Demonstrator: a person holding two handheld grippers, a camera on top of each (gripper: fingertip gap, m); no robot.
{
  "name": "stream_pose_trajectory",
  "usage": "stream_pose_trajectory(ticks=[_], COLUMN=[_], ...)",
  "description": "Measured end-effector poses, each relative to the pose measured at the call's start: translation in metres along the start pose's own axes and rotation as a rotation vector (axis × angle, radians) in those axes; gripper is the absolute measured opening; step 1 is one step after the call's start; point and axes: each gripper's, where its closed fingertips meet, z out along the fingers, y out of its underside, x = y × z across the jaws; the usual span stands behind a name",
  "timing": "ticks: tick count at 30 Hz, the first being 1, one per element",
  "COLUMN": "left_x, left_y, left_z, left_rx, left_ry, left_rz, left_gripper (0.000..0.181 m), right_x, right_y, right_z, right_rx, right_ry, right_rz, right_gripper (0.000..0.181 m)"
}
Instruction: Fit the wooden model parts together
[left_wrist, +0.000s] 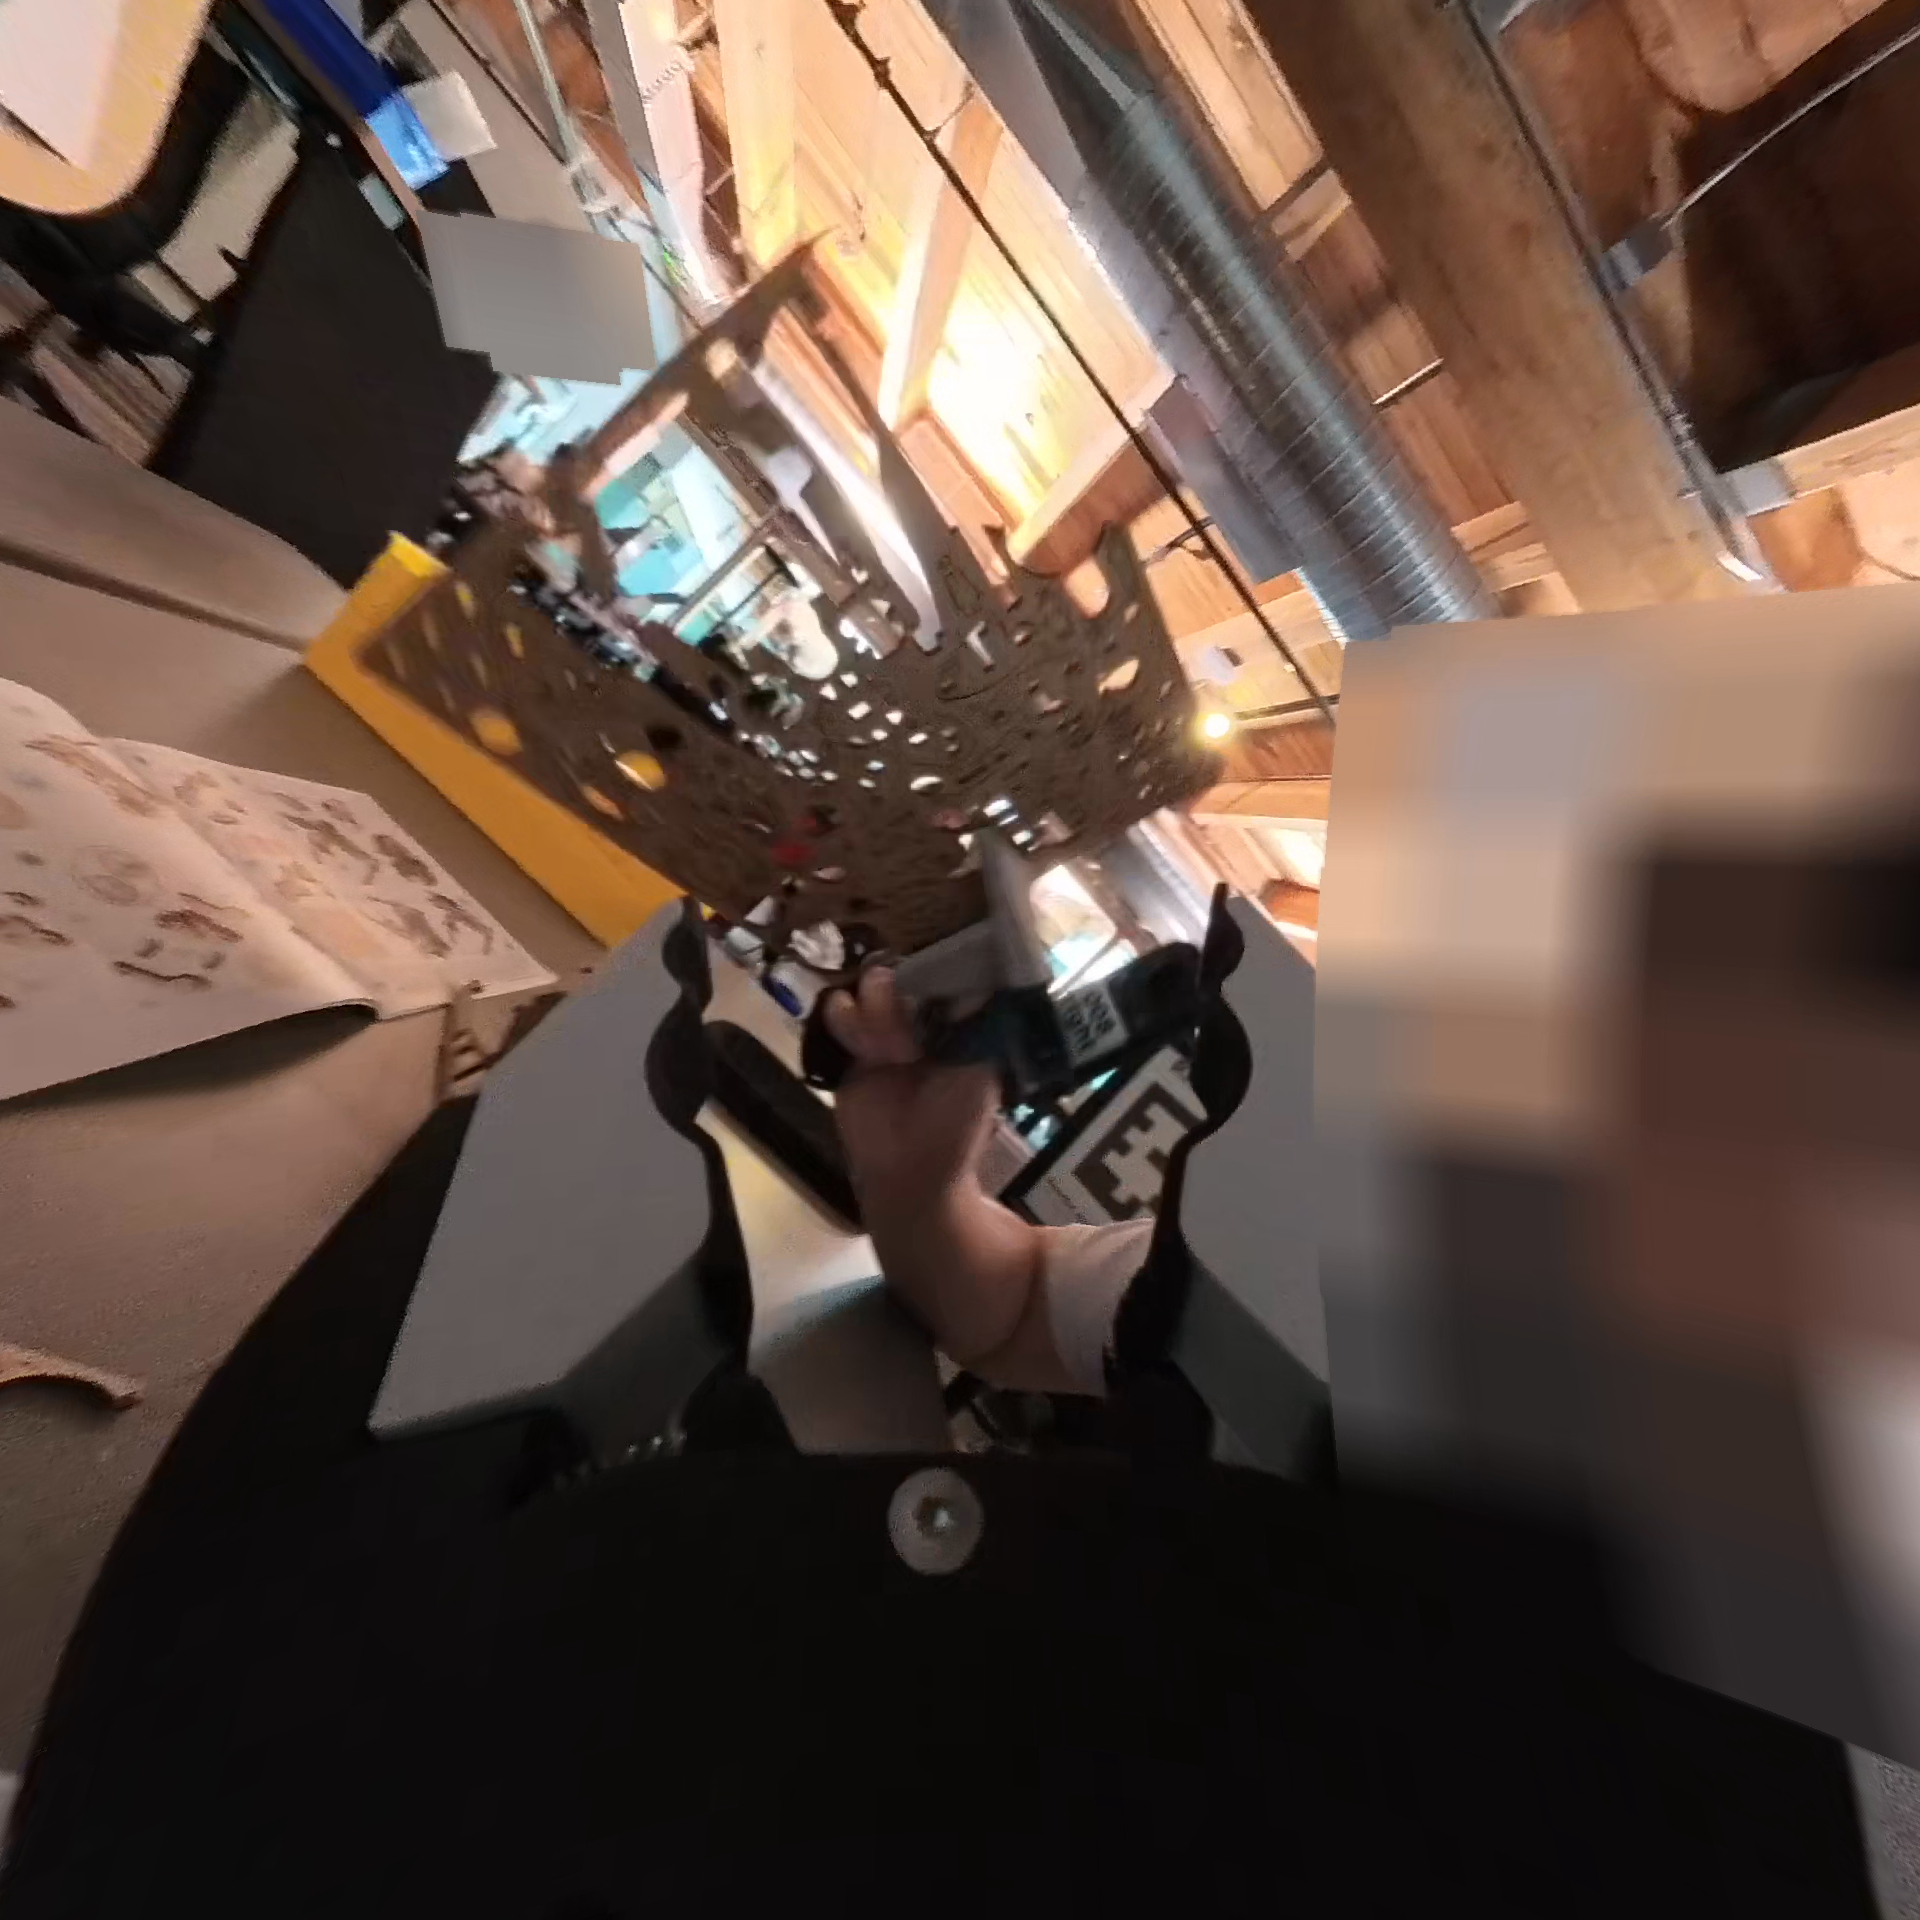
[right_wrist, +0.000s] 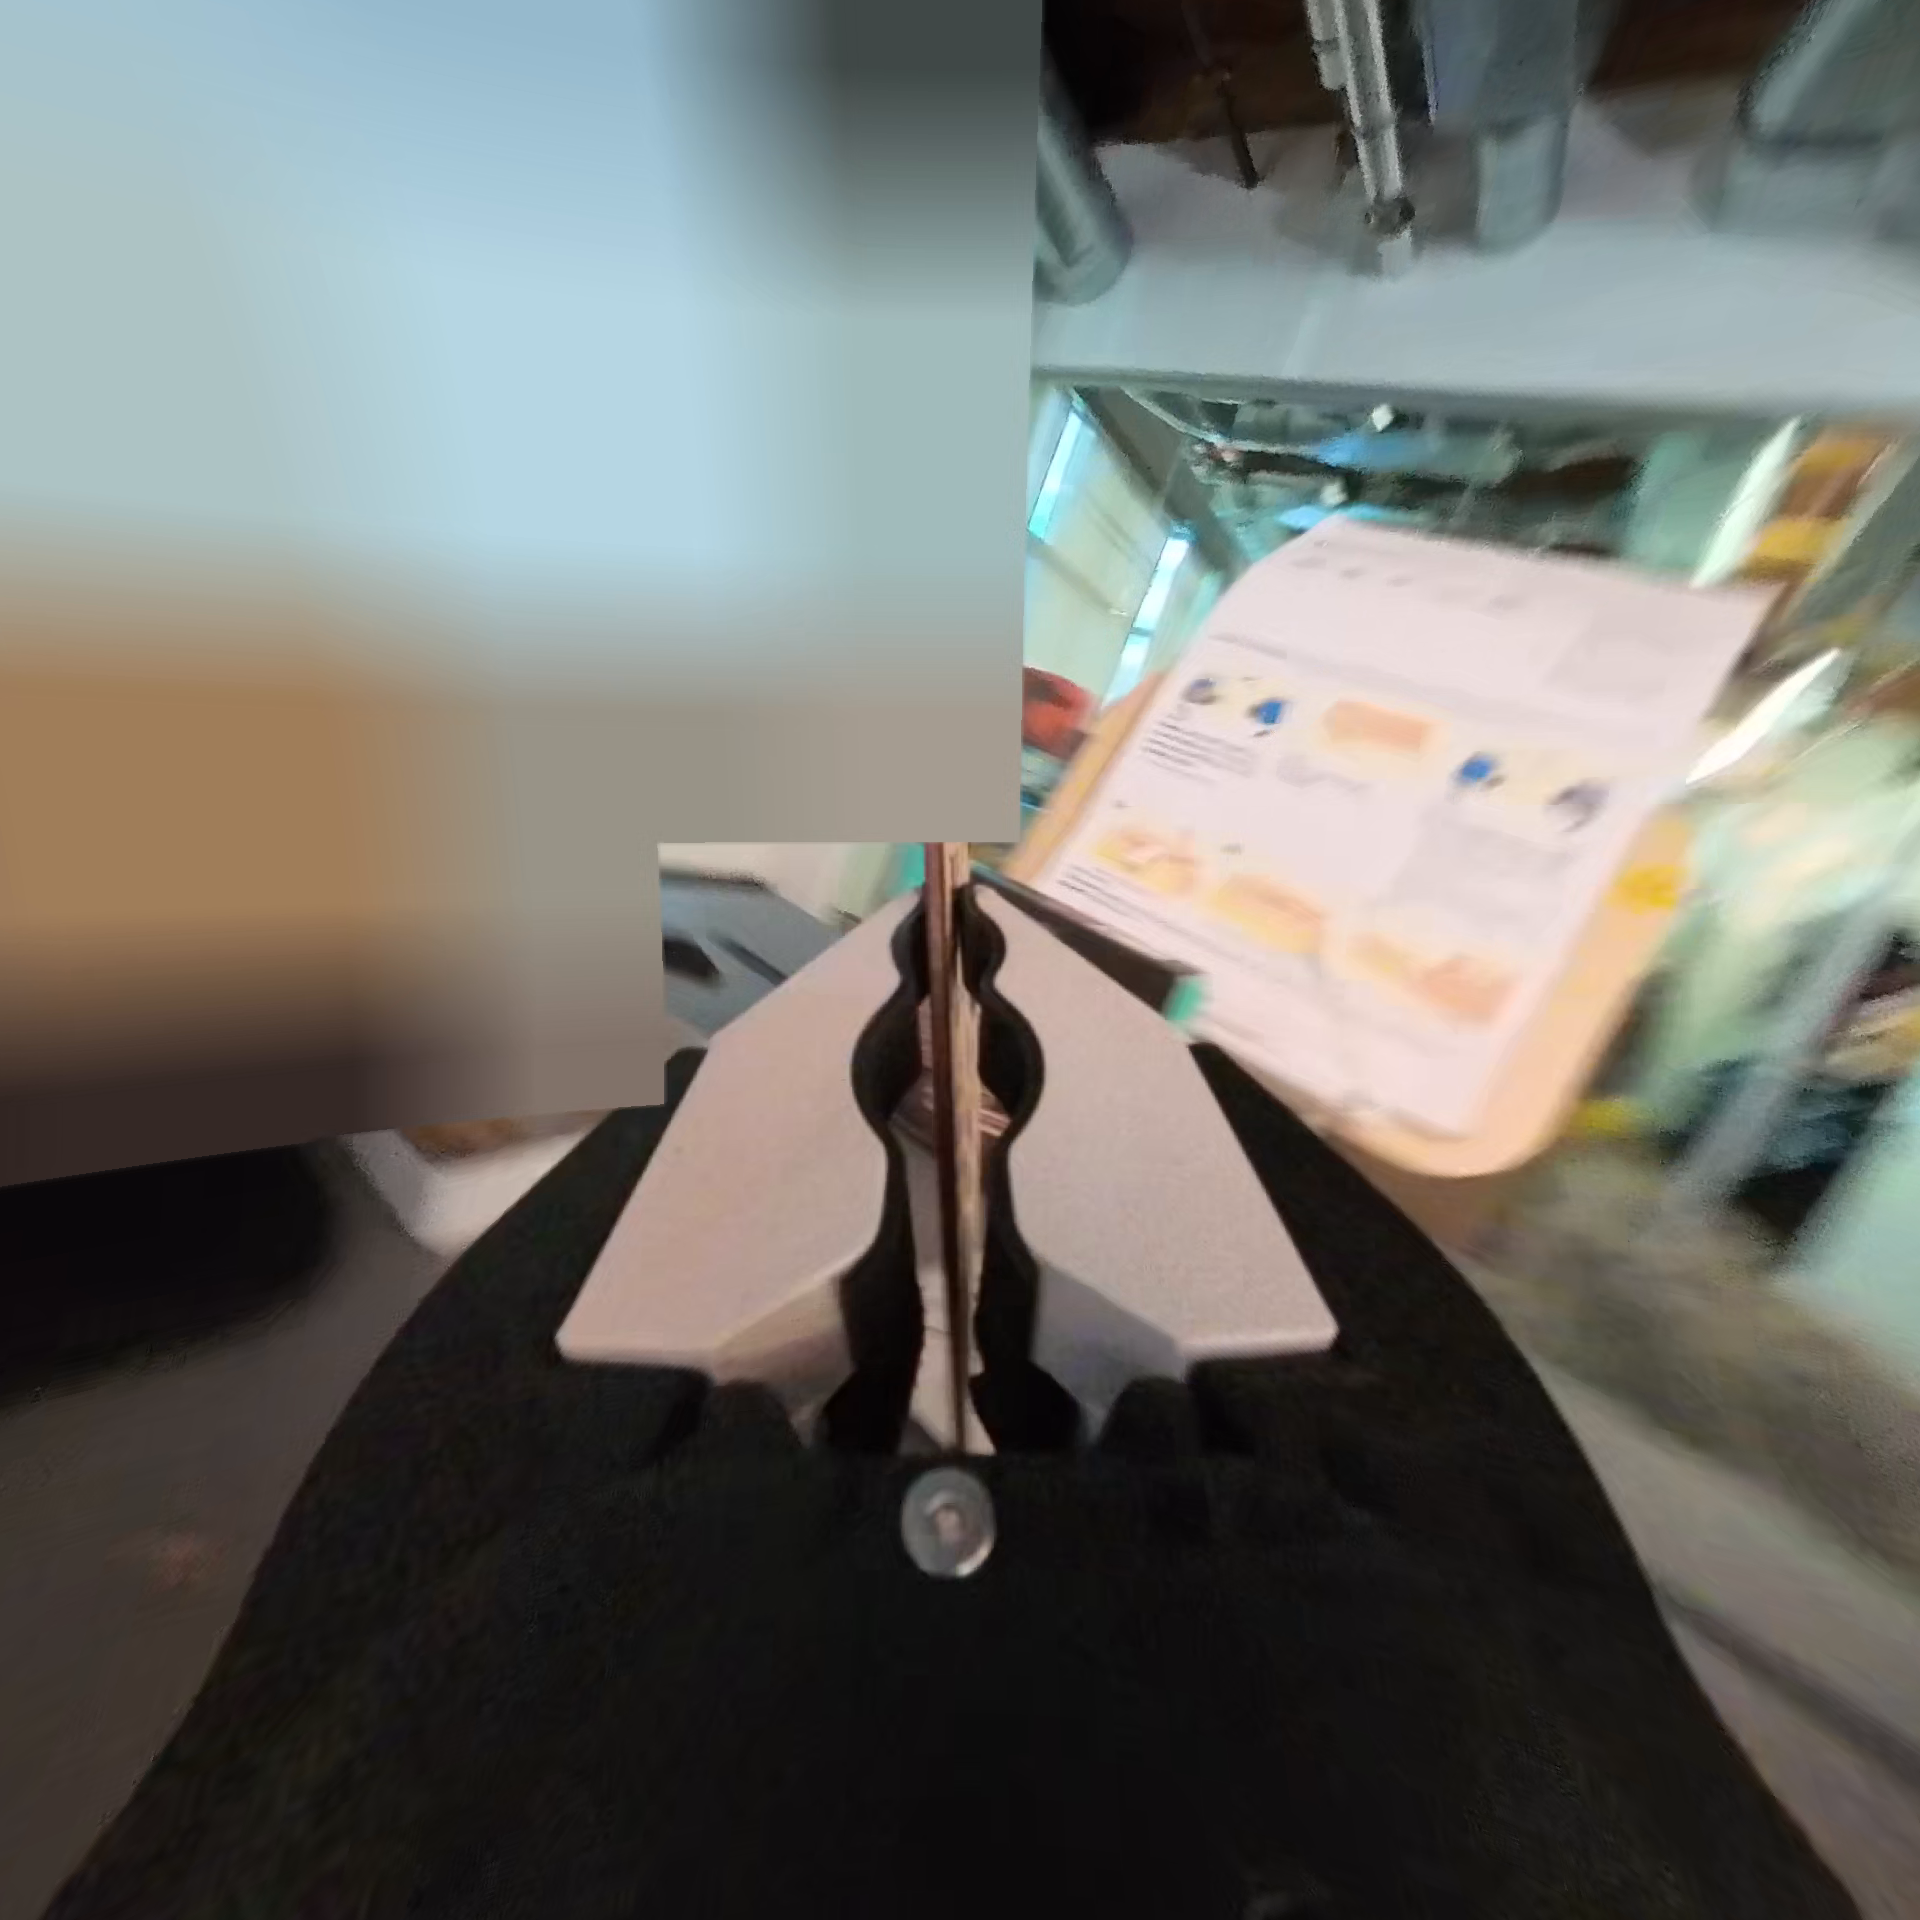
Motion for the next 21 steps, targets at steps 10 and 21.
stream_pose_trajectory(ticks=[10,21], left_x=[-0.019,-0.049], left_y=[0.031,0.058], left_z=[0.015,0.016], left_rx=[-0.081,-0.178], left_ry=[-0.115,-0.295], left_rz=[0.058,0.051], left_gripper=[0.092,0.079], right_x=[0.017,0.063], right_y=[0.012,-0.004], right_z=[-0.006,-0.029], right_rx=[0.133,0.479], right_ry=[-0.15,-0.147], right_rz=[0.768,1.149], right_gripper=[0.001,0.0])
